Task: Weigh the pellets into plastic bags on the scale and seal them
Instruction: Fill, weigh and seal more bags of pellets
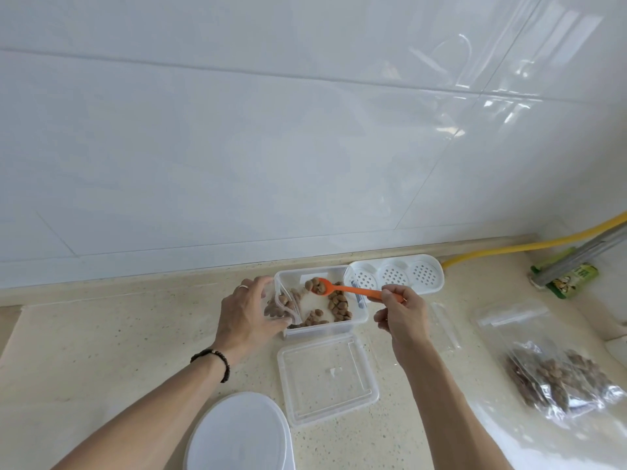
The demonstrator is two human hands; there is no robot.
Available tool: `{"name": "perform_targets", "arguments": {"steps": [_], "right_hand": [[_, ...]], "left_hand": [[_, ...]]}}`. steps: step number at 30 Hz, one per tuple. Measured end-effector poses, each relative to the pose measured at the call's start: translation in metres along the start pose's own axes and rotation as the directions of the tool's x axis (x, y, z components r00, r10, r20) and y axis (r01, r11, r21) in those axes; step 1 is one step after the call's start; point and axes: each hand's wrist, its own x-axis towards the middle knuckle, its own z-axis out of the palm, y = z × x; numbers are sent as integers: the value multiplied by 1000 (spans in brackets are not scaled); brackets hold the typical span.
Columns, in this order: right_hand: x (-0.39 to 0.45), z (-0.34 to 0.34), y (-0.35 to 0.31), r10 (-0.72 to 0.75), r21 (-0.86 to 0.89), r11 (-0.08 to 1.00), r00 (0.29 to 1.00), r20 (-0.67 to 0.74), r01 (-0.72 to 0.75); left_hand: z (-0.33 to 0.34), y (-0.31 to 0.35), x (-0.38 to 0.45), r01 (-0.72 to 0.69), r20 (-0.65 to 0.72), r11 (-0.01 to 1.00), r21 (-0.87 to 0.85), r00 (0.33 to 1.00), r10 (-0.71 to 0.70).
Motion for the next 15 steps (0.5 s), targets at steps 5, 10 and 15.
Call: {"name": "perform_targets", "arguments": {"steps": [5,10,15], "right_hand": [[-16,3,-29,-118,4,993,993,23,118],[-39,15,-40,-442,-263,831,868,225,491],[-54,19,-46,-600,-295,659,720,348,692]], "left_hand": [[-2,8,4,26,26,999,-25,999,-25],[-4,16,3,-4,34,996,-90,999,7],[-3,15,2,-21,53,990,-139,998,29]]}}
